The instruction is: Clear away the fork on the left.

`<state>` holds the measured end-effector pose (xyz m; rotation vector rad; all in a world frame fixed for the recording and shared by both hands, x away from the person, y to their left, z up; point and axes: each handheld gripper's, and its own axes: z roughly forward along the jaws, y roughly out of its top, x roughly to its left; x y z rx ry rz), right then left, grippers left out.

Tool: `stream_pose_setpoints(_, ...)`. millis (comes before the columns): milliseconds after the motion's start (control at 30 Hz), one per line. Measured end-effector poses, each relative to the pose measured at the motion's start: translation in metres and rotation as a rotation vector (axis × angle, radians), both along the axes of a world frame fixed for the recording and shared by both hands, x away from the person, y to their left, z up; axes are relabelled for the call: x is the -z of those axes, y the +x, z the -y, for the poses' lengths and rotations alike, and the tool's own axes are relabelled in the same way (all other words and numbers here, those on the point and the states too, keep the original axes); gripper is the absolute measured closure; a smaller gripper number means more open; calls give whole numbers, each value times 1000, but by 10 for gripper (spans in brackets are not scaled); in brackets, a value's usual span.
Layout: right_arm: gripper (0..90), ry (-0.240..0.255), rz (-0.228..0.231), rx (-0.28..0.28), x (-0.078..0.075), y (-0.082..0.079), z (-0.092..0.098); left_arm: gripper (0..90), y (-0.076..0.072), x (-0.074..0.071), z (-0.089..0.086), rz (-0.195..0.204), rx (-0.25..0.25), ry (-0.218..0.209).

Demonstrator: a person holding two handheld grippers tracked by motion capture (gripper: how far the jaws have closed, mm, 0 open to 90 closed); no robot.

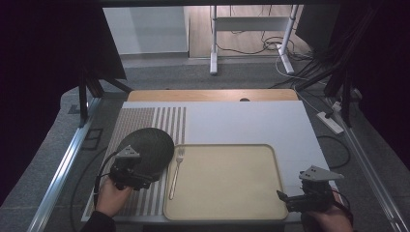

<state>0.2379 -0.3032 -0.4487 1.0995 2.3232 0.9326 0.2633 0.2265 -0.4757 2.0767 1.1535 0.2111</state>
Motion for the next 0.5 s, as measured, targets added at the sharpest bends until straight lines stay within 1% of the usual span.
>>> stream_pose_setpoints(167,0,-3,-2,0,0,0,0,0,-5,1,-4,-10,-7,0)
stream_pose_setpoints(500,0,-2,0,2,0,0,0,0,-18,3,-13,-19,-30,-2)
